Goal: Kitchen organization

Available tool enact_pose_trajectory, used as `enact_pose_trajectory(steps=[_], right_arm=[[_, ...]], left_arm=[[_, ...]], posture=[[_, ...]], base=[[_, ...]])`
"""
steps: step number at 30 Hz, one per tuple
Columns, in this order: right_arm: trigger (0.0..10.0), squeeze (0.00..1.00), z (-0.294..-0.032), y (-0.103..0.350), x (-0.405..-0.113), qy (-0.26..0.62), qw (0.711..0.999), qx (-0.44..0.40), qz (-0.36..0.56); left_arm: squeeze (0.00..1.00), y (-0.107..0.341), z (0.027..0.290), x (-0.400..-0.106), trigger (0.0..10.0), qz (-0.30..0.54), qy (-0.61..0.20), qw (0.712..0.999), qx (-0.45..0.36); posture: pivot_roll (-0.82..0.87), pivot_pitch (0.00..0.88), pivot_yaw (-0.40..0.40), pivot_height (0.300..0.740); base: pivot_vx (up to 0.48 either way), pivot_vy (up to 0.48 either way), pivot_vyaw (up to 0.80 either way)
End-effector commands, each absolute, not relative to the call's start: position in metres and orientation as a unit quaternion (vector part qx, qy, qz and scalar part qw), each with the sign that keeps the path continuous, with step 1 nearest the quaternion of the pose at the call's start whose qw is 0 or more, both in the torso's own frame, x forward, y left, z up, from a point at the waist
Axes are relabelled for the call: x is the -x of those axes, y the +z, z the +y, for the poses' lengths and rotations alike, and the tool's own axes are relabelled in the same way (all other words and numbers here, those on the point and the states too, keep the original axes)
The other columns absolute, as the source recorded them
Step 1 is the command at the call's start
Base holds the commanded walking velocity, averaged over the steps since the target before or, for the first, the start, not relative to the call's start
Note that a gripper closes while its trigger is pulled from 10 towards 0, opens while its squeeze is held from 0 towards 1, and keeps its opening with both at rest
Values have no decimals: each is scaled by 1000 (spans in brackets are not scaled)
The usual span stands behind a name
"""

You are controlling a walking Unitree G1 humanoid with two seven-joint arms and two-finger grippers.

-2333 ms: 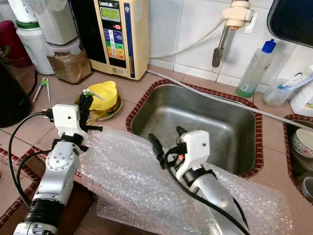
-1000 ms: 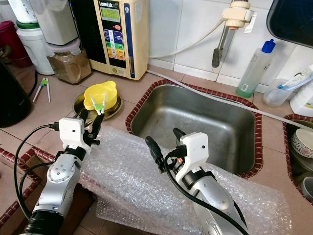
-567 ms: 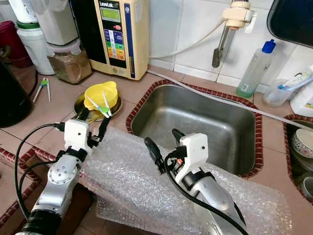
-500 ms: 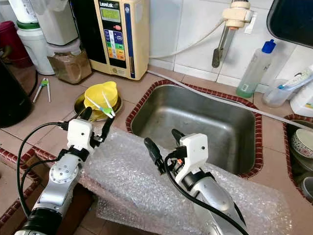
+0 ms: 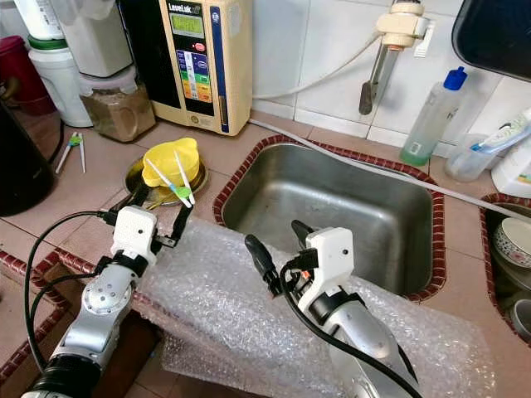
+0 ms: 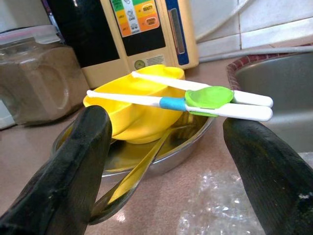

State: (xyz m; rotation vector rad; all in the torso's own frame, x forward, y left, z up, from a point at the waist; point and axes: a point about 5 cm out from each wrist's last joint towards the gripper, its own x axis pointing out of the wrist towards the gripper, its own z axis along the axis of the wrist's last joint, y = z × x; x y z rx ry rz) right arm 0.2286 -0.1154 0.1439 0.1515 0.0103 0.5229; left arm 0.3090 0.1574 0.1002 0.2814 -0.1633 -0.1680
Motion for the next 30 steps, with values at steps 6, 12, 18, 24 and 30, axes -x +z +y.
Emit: enact_pose_trajectory(steps=[6,12,18,24,30], right_arm=[[10000,0,-115,148,-227,262,963,-67,-5],[10000,0,-115,147,-227,262,963,-64,-5],[10000,0,-115,147,-227,263,963,-57,-6],[10000,0,-115,146,-227,265,963,-56,-5],[10000,0,-114,145,-225,271,960,-66,0]], left_arm=[[0,105,173,-309,10000,-93,-31,984,-151],[0,116,182,-313,10000,-107,7,984,-144],[0,132,187,-321,10000,-129,40,982,-132],[0,148,197,-326,10000,-149,74,978,-129],[0,131,211,-325,10000,-96,92,982,-133]], posture=[[-78,22,1,740],[-74,21,0,740],[-73,22,-4,740],[-73,20,-7,740],[-73,20,-7,740]], base=[[0,0,0],[0,0,0],[0,0,0],[0,0,0],[0,0,0]])
